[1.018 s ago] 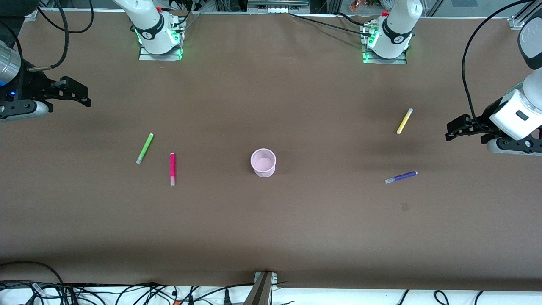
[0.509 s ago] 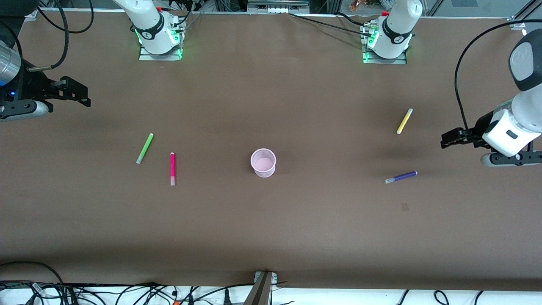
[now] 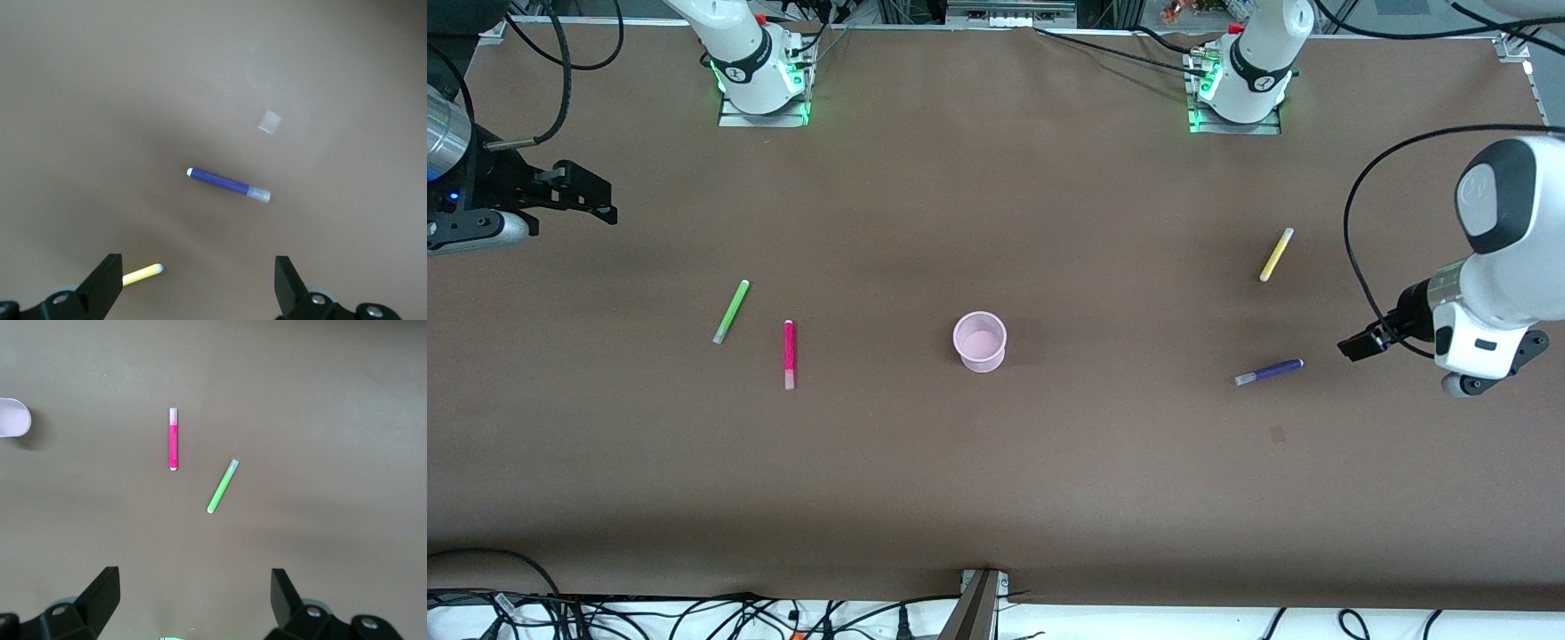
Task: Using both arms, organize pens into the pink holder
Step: 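Lower the left gripper onto the blue marker and close on it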
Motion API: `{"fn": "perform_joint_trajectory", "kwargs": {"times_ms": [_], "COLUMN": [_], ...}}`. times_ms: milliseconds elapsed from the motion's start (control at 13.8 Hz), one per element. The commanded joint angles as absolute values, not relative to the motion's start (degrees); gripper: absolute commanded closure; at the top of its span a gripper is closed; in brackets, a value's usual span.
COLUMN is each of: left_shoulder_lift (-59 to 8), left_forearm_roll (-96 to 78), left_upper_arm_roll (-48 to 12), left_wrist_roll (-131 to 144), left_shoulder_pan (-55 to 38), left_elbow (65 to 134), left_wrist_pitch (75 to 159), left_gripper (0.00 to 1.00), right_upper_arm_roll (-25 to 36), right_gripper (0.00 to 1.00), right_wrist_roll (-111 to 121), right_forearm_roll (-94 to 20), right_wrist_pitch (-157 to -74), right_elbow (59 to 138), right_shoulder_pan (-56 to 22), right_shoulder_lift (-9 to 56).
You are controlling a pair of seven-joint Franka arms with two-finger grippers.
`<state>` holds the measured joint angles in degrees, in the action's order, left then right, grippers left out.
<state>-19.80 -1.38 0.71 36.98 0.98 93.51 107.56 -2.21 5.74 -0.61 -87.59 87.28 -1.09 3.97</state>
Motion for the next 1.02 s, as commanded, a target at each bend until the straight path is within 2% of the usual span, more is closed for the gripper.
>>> {"fn": "perform_joint_trajectory", "kwargs": {"times_ms": [0, 364, 945], "left_shoulder_lift": [-22.14, -23.90, -33.48], "left_forearm_roll": [-1.58, 3.85, 10.28], "left_upper_arm_roll": [0.88, 0.79, 0.79], "left_wrist_roll": [49.08, 73.77, 97.11], "left_shoulder_pan": [1.05, 0.27, -1.41], "left_elbow": [95.79, 105.81, 106.00], "left_wrist_pitch": [112.13, 127.50, 138.68], "left_gripper": [0.00, 0.00, 0.00], "right_upper_arm_roll": [-2.37, -2.37, -2.37], "right_gripper": [0.00, 0.00, 0.00], "right_wrist_roll": [6.42, 6.42, 6.42], "right_forearm_roll": [-0.18, -0.18, -0.18], "right_wrist_pitch": [-86.31, -86.40, -86.40], "right_elbow": [85.34, 85.34, 85.34], "right_shoulder_pan": [-1.05, -1.05, -0.97], "right_shoulder_lift": [4.83, 4.83, 4.83]}}
